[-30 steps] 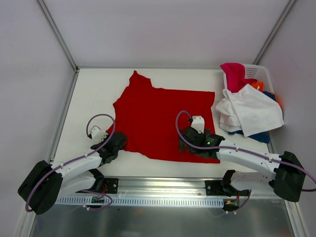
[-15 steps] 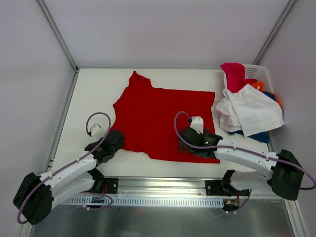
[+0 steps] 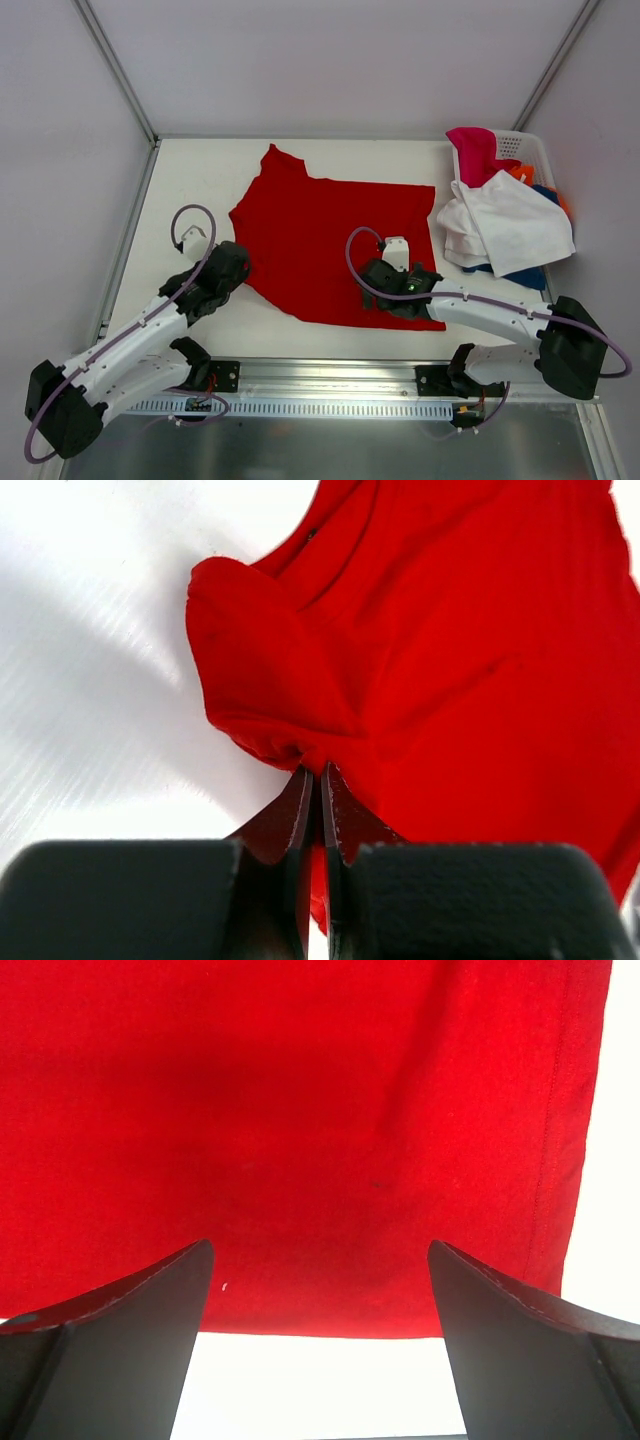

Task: Fold and stack the t-shirts
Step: Flatten the tshirt out

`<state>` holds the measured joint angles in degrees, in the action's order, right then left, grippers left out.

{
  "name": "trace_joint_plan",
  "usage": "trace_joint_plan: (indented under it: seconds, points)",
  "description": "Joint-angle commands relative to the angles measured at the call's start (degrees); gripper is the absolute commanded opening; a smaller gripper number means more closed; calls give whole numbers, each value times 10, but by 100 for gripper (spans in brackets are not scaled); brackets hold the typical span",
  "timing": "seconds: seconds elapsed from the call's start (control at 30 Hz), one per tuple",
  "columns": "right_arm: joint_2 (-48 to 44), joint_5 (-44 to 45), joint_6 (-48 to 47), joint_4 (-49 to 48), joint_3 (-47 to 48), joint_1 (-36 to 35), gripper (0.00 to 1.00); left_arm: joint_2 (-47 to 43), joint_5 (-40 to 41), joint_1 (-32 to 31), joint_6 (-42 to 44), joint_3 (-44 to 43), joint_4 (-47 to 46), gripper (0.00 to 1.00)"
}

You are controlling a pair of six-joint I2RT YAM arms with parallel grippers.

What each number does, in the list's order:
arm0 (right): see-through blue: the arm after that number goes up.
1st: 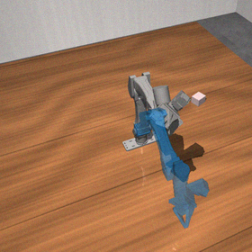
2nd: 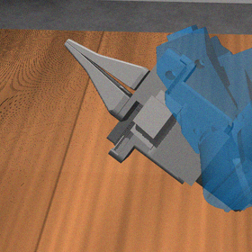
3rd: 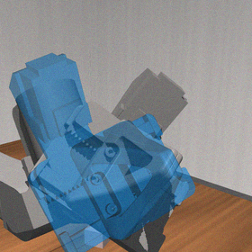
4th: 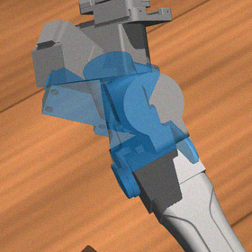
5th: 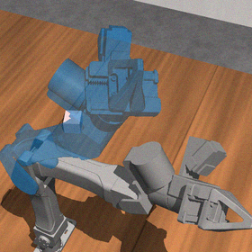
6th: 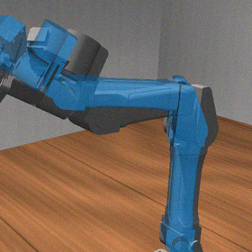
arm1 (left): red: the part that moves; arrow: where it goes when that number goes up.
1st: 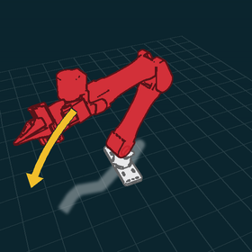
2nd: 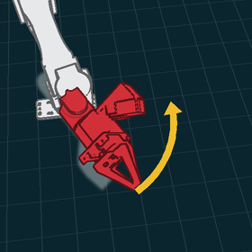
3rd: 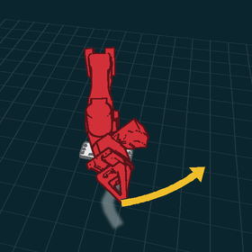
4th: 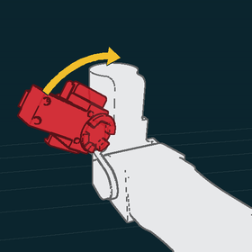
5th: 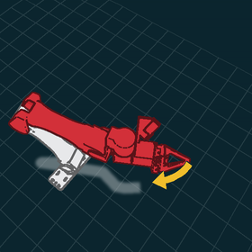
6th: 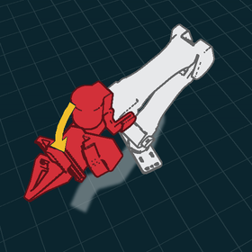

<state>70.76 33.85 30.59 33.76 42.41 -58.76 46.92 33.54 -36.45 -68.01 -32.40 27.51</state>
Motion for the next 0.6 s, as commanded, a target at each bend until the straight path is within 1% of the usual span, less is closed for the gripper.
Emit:
trace_joint_plan:
  seconds: [0.0, 0.13, 0.17, 0.23, 0.27, 0.3, 0.33, 0.37, 0.4, 0.43, 0.47, 0.5, 0.53, 0.57]
  points:
    - [10, 16, -4, -3, 9, -3, 93, 51, 28, -6, 37, -57, 10, 0]
    - [26, 15, -11, -13, 14, -3, 93, 144, 57, -6, 67, -131, -3, 0]
    - [29, 15, -11, -15, 14, -2, 93, 184, 59, -6, 75, -163, -11, 0]
    - [36, 15, -15, -22, 14, -2, 93, 228, 57, -6, 112, -197, -33, 0]
    - [45, 16, -16, -23, 14, -3, 93, 275, 56, -6, 124, -240, -49, 0]
    - [50, 16, -18, -26, 14, -2, 93, 301, 53, -5, 145, -262, -53, 0]
    - [55, 15, -21, -29, 14, -2, 93, 356, 50, -5, 155, -287, -54, 0]
    - [65, 15, -23, -31, 15, -2, 93, 387, 42, -4, 180, -341, -59, 0]
    - [69, 14, -25, -32, 15, -2, 93, 416, 37, -3, 191, -367, -58, 0]
    - [73, 13, -29, -37, 16, -2, 93, 474, 31, -1, 201, -396, -57, 0]
    - [80, 13, -31, -38, 17, -2, 93, 503, 22, 3, 211, -443, -58, 3]
    - [84, 15, -33, -38, 18, -2, 93, 531, 14, 7, 217, -466, -58, 30]
    - [86, 16, -35, -38, 20, -2, 94, 587, 1, 12, 223, -488, -58, 57]
    - [90, 17, -40, -38, 21, -2, 94, 616, -13, 18, 233, -528, -59, 80]
